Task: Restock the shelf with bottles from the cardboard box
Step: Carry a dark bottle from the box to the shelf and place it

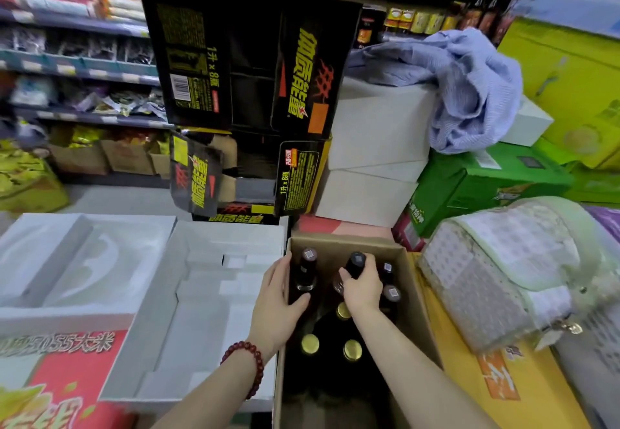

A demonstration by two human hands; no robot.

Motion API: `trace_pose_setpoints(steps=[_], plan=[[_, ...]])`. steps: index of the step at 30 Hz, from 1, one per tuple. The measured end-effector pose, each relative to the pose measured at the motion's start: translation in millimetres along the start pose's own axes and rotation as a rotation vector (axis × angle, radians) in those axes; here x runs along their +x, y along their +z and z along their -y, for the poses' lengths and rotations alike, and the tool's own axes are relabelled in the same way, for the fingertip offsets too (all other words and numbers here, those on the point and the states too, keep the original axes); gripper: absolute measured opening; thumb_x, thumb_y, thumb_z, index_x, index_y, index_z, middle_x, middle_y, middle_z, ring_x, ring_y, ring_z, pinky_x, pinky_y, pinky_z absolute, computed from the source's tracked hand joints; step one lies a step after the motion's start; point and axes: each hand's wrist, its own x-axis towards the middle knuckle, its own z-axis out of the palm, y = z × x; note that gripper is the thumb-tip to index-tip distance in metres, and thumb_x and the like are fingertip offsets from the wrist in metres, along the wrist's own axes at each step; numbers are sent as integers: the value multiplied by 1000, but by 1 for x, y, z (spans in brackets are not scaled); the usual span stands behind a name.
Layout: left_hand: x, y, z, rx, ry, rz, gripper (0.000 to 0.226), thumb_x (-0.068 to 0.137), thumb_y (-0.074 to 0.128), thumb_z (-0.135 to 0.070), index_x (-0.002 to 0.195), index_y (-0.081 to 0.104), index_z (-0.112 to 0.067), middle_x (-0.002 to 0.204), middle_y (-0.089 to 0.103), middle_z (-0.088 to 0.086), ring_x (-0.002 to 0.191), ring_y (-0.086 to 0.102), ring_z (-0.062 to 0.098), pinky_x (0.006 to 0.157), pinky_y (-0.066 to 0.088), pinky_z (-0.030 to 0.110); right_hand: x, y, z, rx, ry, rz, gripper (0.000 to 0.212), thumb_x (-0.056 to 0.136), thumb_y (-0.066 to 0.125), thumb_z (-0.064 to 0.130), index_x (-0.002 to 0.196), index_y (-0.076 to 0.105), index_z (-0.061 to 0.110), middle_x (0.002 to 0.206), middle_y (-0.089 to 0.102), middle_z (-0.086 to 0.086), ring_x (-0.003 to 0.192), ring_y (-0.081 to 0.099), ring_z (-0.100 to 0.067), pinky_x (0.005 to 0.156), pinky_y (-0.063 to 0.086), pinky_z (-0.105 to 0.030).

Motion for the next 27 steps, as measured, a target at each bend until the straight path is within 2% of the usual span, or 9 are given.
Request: trace_pose_setpoints(steps=[3, 6, 9, 12, 16, 18, 21, 23, 27], plan=[[0, -1, -1, 12, -9, 10, 79, 83, 67, -14, 148, 26, -31, 145, 36, -9, 133, 36, 4, 108, 29, 19, -2, 0, 1, -5, -40, -10, 21, 88, 63, 6, 98, 49, 19, 92, 57, 2, 89, 53, -13, 80, 36, -18], [1, -2, -3, 43, -16, 36, 80, 83, 68, -15, 149, 25, -30, 146, 35, -7, 133, 36, 7, 107, 30, 18, -7, -7, 6, -41, -98, 8, 22, 87, 64, 6, 105, 53, 14, 93, 58, 1, 90, 53, -12, 81, 37, -17], [2, -4, -5, 81, -23, 56, 81, 83, 68, -17, 149, 24, -28, 147, 35, -5, 134, 36, 8, 105, 30, 18, -7, -21, 18, -74, -175, -6, 24, 86, 66, 7, 107, 55, 9, 91, 58, 1, 88, 50, -11, 70, 30, -9], [1, -6, -10, 88, -40, 81, 84, 81, 70, -19, 149, 22, -29, 148, 34, -4, 134, 36, 10, 103, 29, 18, -6, -43, 37, -97, -224, -9, 27, 84, 70, 11, 108, 58, 9, 90, 58, 2, 85, 50, -12, 68, 32, -12], [5, -10, -33, 57, -69, 94, 96, 77, 74, -23, 150, 13, -35, 149, 31, 0, 135, 34, 14, 107, 30, 28, -9, -78, 67, -95, -276, -4, 29, 81, 72, 13, 107, 59, 10, 98, 65, -5, 90, 58, -18, 73, 39, -19], [10, -11, -54, 63, -78, 55, 99, 75, 77, -29, 150, 13, -37, 149, 27, 2, 133, 37, 19, 106, 35, 33, -12, -97, 86, -58, -290, -4, 27, 80, 72, 13, 104, 61, 13, 95, 67, -6, 91, 62, -22, 73, 43, -16], [14, -11, -90, 66, -26, 101, 103, 69, 82, -36, 148, 16, -38, 151, 22, -1, 125, 43, 16, 101, 40, 32, -19, -127, 117, 0, -324, -15, 27, 77, 74, 10, 102, 63, 11, 96, 70, -8, 96, 65, -26, 87, 50, -36], [14, -9, -112, 99, 11, 186, 110, 63, 85, -41, 148, 16, -39, 156, 18, -1, 135, 36, 21, 111, 36, 39, -26, -147, 136, 15, -368, -33, 25, 74, 77, 12, 94, 64, 15, 90, 72, -7, 91, 67, -25, 85, 52, -42], [4, 0, -152, 156, 71, 329, 124, 49, 86, -58, 149, 15, -37, 156, 24, -2, 142, 27, 19, 116, 27, 45, -42, -182, 174, 1, -444, -128, 27, 67, 83, 24, 73, 57, 25, 71, 68, 6, 75, 68, -15, 71, 50, -29]])
